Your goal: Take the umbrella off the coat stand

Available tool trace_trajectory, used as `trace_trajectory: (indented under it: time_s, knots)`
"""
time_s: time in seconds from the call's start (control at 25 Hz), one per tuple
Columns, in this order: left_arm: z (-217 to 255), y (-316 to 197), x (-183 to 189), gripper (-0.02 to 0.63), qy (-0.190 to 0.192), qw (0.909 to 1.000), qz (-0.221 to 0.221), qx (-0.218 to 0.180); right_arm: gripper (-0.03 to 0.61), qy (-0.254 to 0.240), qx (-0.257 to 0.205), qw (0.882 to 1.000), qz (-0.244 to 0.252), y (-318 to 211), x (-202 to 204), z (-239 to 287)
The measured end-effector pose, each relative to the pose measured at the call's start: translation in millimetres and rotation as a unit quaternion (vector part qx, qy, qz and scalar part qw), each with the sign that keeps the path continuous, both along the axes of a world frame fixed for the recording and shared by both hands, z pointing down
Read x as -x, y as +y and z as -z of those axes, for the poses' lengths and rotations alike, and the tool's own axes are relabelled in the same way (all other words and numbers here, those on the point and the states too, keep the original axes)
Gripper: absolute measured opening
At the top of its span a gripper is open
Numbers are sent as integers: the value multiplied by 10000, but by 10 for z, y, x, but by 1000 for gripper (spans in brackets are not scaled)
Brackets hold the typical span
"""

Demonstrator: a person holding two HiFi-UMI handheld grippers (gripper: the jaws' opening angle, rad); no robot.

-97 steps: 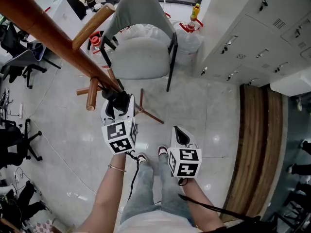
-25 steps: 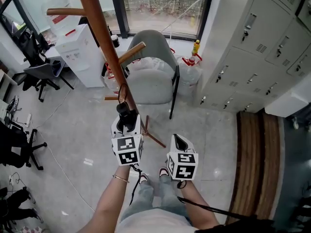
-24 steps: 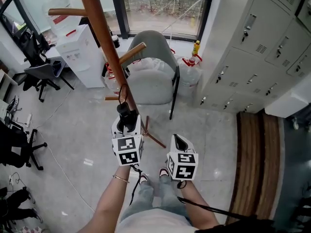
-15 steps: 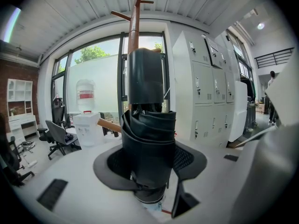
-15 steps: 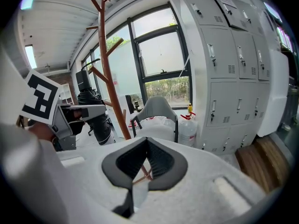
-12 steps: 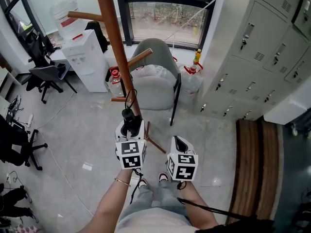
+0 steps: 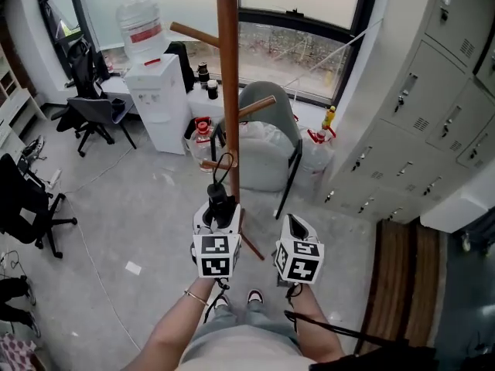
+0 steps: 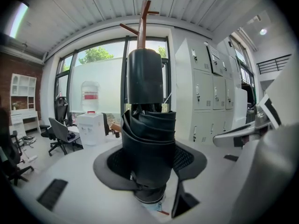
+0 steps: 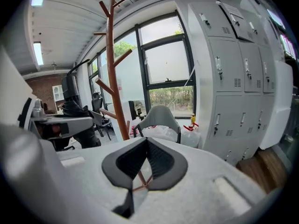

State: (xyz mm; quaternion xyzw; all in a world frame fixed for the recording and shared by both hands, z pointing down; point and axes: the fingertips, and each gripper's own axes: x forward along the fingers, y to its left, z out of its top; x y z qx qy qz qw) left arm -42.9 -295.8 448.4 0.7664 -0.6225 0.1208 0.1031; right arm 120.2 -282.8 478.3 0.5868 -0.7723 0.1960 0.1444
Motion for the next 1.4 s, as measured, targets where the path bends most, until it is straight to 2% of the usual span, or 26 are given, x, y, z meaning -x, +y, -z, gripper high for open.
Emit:
trace_trajectory:
  time_s: [0.36,0.68,1.24,1.4]
  knots:
    - [134,92,459,209,129,9991,389,-79,5,302,-373,9982,366,-219,287,367]
    - [132,45,760,209,129,9982,579,-9,5,366,-527,9966,514,-377,473,522]
    - [100,-65,821,209,130,9986,509,30,5,353,-544,9969,454,-498,514,517]
    - [101,-59,832,209,101,9987,493,39,5,536,-622,9956,456,-478,516,547]
